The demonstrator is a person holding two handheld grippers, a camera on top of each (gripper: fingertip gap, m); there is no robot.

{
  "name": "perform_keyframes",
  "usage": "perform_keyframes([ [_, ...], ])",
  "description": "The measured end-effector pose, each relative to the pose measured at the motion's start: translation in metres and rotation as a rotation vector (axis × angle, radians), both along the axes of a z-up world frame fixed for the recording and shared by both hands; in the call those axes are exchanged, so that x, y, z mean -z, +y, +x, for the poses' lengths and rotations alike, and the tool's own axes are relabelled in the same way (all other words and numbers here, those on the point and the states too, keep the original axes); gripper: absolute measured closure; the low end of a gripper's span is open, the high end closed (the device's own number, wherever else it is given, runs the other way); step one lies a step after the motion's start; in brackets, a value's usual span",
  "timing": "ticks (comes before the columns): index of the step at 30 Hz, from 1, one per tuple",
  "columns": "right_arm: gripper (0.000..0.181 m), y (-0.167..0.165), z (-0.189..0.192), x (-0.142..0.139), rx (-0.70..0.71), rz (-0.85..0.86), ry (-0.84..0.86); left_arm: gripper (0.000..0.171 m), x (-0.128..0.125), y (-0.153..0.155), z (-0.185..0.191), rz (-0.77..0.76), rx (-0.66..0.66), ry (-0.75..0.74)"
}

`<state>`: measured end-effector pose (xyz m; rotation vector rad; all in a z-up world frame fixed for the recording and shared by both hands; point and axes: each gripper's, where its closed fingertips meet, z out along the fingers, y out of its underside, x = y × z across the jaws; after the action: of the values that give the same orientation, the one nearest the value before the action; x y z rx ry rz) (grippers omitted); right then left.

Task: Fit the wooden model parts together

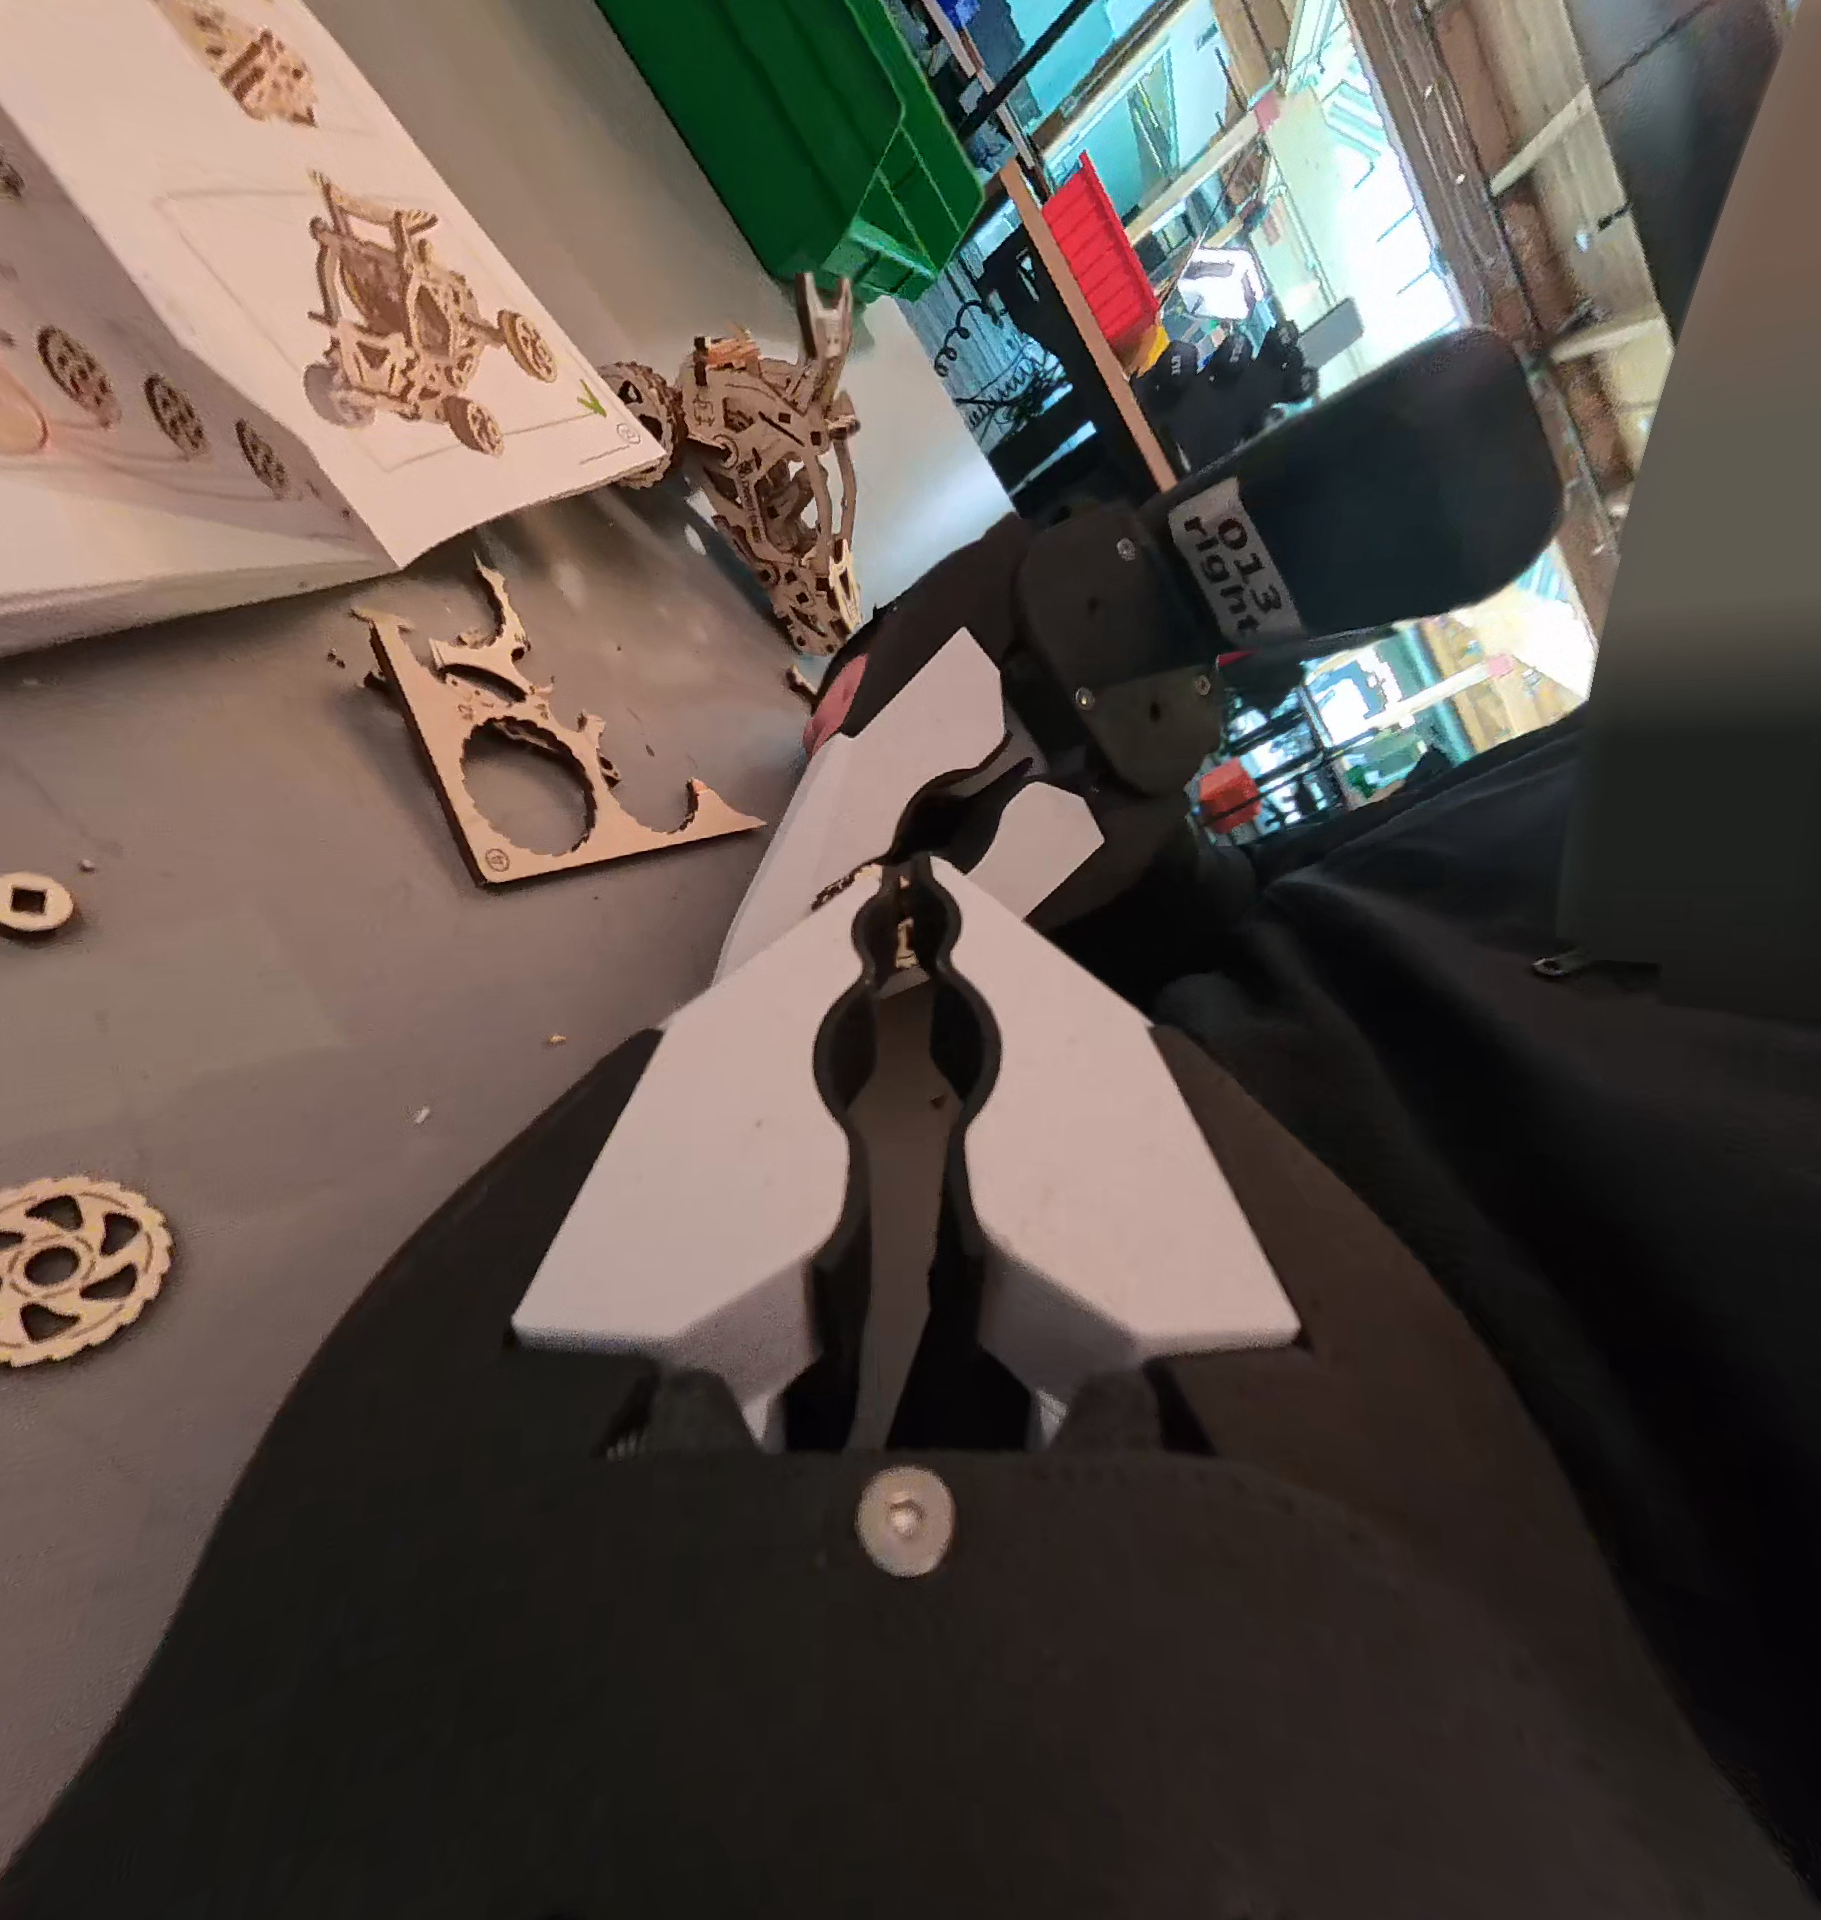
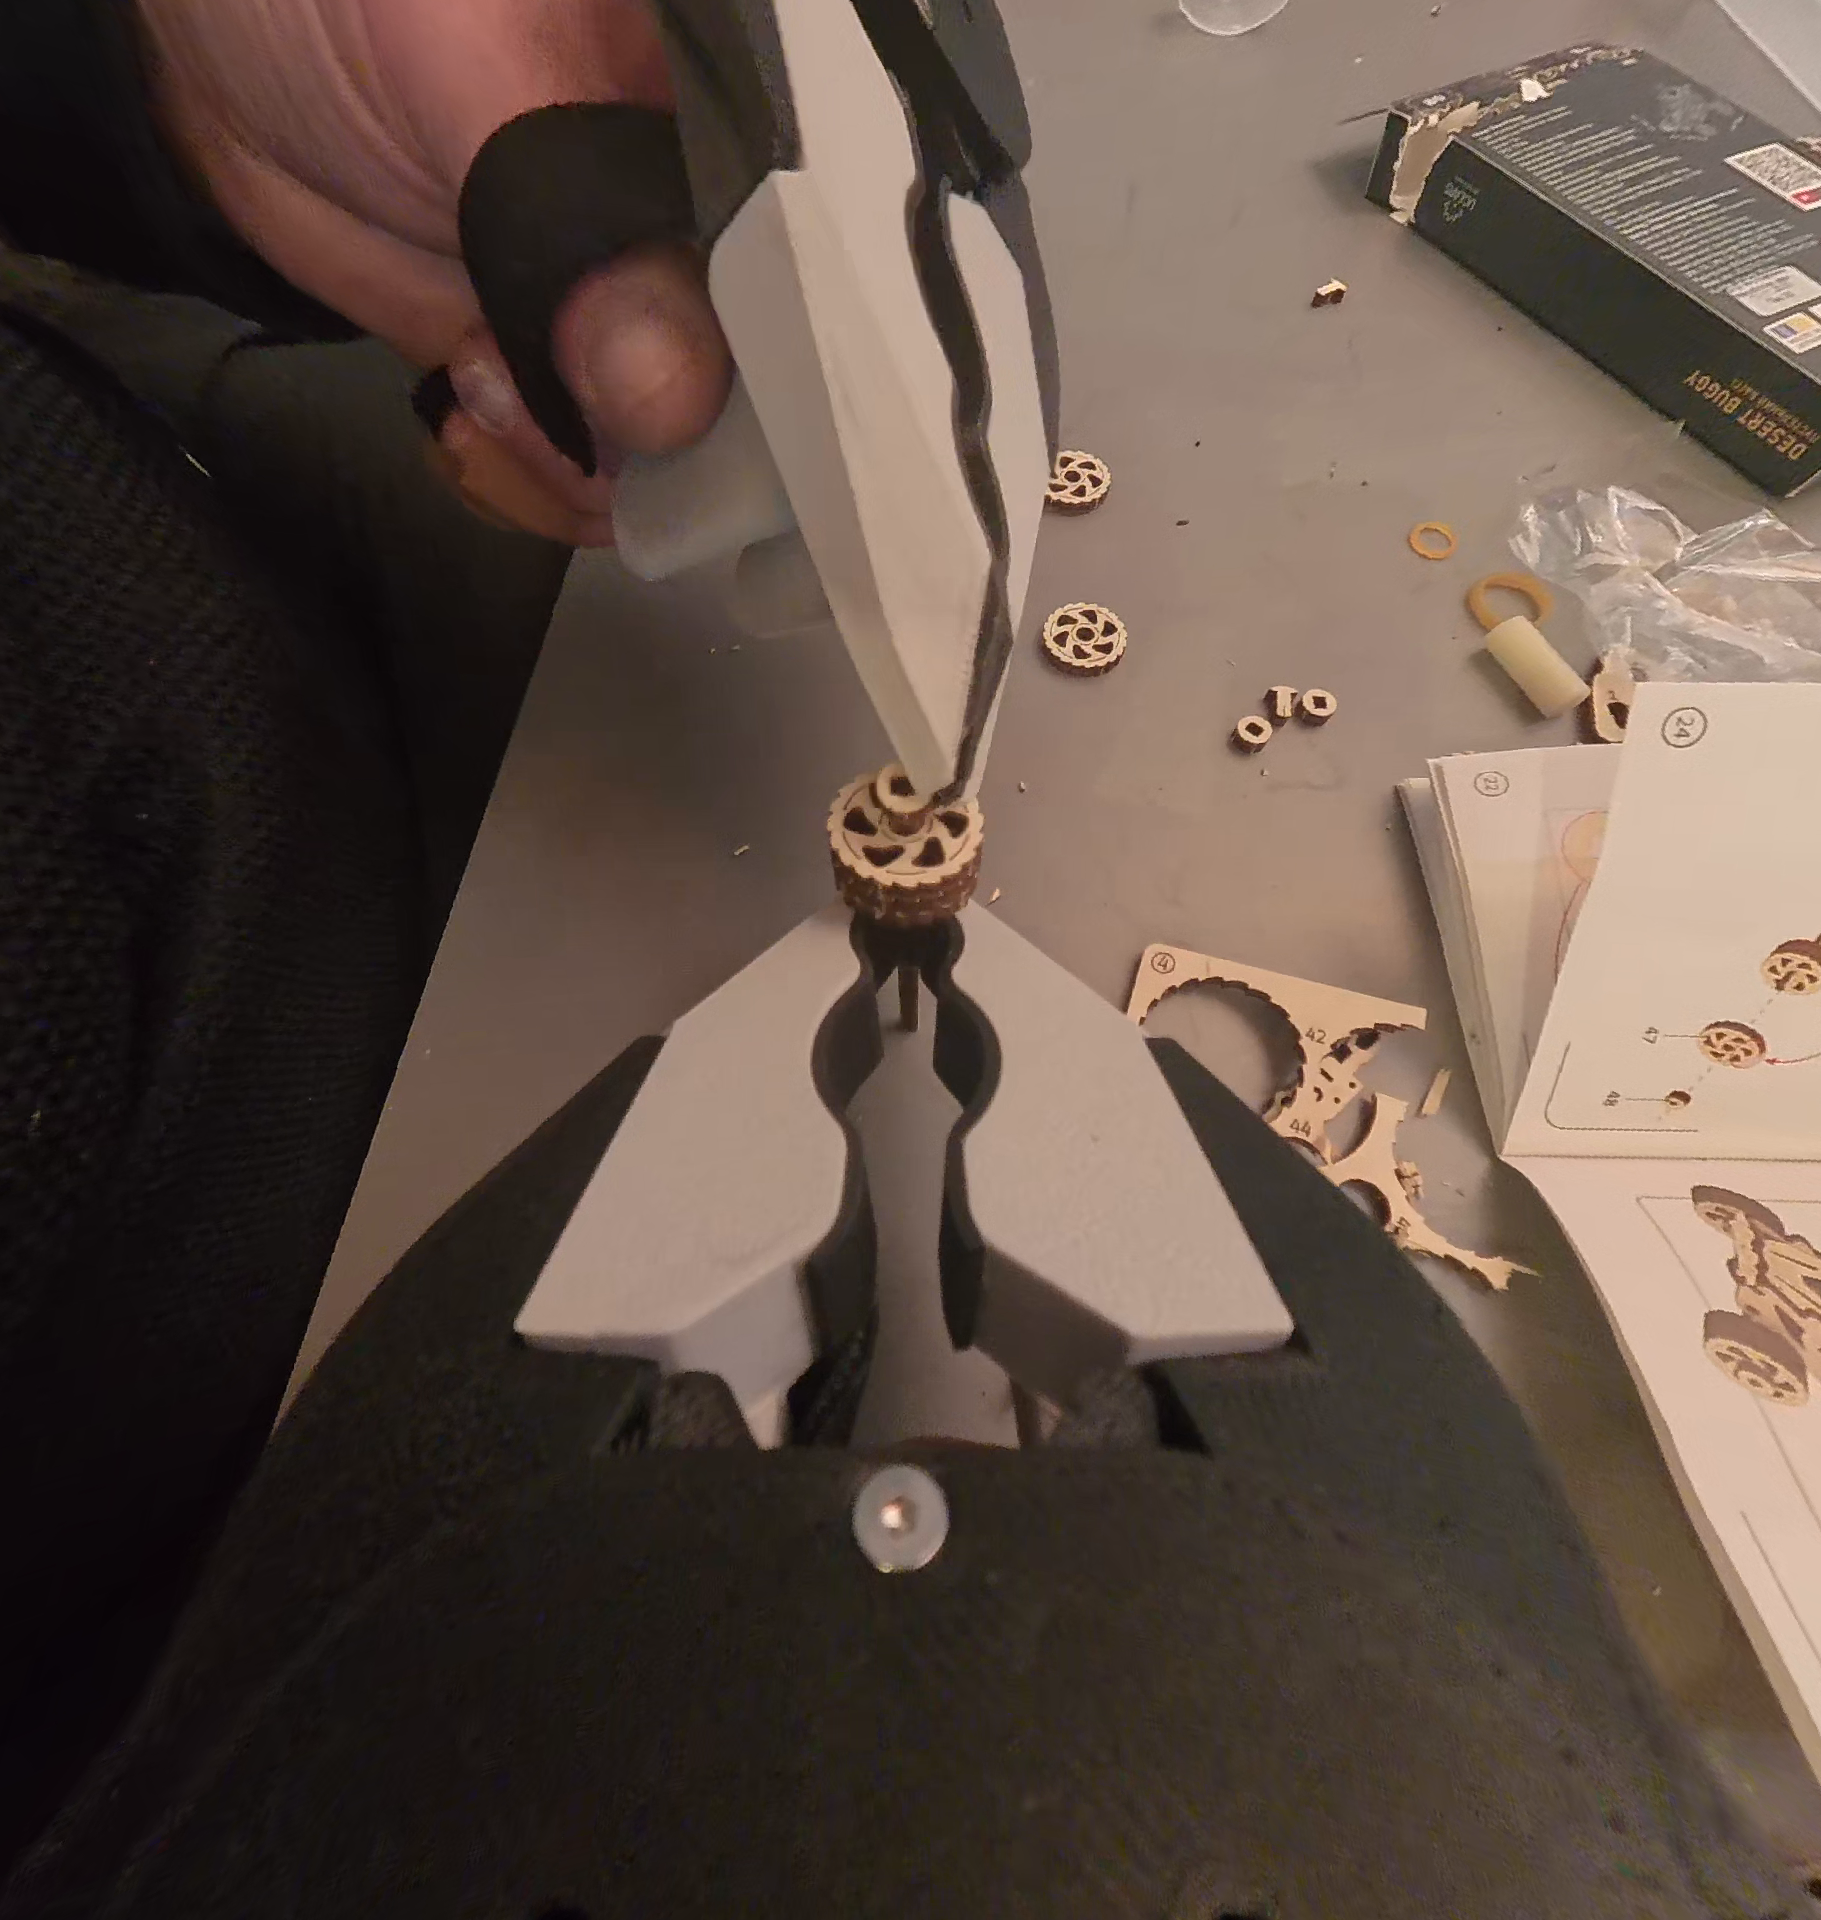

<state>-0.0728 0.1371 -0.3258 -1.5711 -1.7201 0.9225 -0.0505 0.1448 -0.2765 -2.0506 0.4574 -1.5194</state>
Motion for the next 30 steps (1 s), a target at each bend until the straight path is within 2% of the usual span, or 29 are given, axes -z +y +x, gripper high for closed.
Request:
perform_keyframes([
  [8, 0.181, 0.001, 0.0, 0.0, 0.004, 0.0, 0.0, 0.171, 0.0, 0.001, 0.0, 0.031, -0.015, -0.077],
  [11, 0.181, 0.0, 0.0, 0.0, -0.001, -0.004, 0.0, 0.171, 0.0, 0.001, -0.002, 0.069, -0.022, -0.021],
  [17, 0.181, 0.0, -0.001, 0.0, -0.004, 0.004, 0.001, 0.159, -0.006, 0.001, -0.005, -0.054, -0.047, -0.097],
  [21, 0.181, -0.001, -0.001, 0.0, -0.005, 0.001, 0.0, 0.167, -0.001, 0.002, -0.005, -0.078, -0.065, -0.092],
  [24, 0.181, -0.002, -0.001, 0.0, -0.009, 0.002, 0.0, 0.171, 0.002, 0.002, -0.007, -0.059, -0.064, -0.077],
  [27, 0.181, -0.002, -0.001, 0.0, -0.009, 0.0, 0.0, 0.171, 0.001, 0.0, -0.007, 0.023, -0.065, -0.03],
  [30, 0.181, -0.001, -0.001, 0.0, -0.004, -0.004, 0.0, 0.171, -0.016, 0.001, -0.011, 0.089, -0.086, -0.097],
])
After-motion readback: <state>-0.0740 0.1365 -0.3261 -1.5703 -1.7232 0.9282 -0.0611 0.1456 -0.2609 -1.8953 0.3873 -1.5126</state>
